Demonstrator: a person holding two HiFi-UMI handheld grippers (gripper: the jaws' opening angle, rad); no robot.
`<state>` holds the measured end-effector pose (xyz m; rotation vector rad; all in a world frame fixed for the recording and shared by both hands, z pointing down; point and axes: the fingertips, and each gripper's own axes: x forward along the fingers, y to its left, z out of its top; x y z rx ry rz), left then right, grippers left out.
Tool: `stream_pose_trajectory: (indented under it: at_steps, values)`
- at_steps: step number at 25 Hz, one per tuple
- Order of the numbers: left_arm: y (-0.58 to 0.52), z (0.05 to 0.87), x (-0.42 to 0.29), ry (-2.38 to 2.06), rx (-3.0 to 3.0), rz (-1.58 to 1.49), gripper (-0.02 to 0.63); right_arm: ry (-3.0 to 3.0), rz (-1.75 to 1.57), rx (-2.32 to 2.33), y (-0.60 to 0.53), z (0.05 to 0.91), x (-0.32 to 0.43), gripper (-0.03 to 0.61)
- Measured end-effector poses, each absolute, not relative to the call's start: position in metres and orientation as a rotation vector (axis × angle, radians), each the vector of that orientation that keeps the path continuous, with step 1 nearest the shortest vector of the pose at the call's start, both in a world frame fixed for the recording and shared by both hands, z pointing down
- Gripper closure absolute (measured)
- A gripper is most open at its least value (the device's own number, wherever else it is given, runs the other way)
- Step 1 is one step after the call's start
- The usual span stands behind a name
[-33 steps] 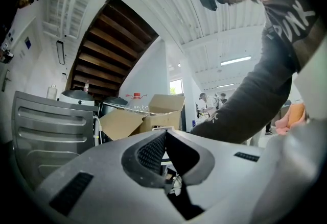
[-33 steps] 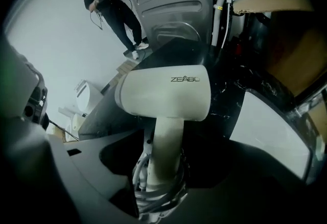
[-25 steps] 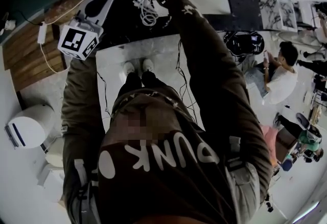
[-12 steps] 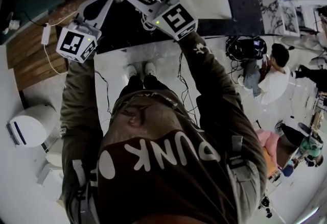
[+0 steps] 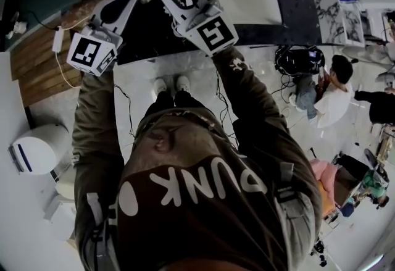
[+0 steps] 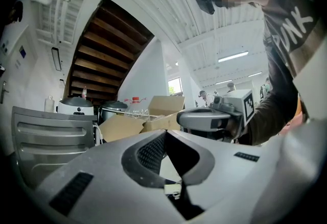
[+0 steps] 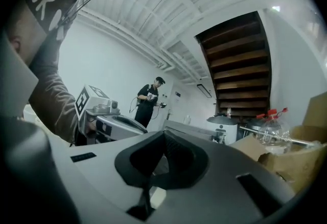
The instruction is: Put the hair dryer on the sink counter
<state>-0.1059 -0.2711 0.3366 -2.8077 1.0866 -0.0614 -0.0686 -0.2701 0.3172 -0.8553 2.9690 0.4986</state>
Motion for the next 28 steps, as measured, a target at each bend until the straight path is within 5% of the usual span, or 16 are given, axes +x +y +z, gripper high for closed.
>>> stream_pose_trajectory:
  at_steps: [28]
  values:
    - [-0.28,0.335,-0.096,1.083,-2.809,-0.062,0.612,3.008,0.43,-0.907,-0.284,0.326,-0.058,0.571]
